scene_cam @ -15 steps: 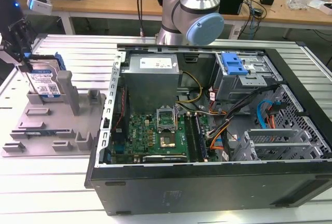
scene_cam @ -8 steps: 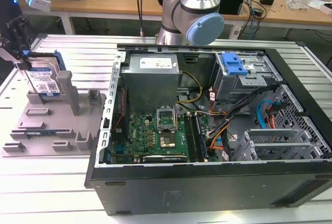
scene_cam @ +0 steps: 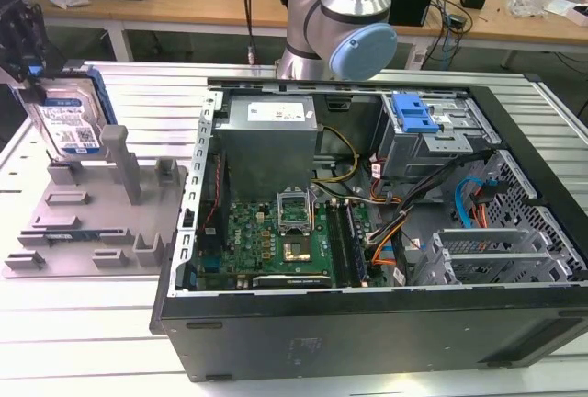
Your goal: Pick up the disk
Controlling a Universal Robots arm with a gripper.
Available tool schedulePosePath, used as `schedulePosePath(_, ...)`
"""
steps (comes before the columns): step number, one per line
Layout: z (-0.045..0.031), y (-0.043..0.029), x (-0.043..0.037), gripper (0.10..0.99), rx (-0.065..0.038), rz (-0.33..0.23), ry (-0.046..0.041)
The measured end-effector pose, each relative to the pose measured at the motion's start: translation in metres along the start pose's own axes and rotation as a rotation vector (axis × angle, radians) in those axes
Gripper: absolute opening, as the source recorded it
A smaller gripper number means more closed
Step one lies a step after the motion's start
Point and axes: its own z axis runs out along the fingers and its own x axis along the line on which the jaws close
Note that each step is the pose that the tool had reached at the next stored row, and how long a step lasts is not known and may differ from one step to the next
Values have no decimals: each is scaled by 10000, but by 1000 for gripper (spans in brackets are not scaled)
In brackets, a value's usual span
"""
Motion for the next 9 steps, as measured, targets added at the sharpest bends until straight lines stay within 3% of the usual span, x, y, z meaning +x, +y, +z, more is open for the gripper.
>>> schedulePosePath(3,-215,-3,6,369,22,1,-2)
schedulePosePath(9,-517,-8,15,369,51,2,-5)
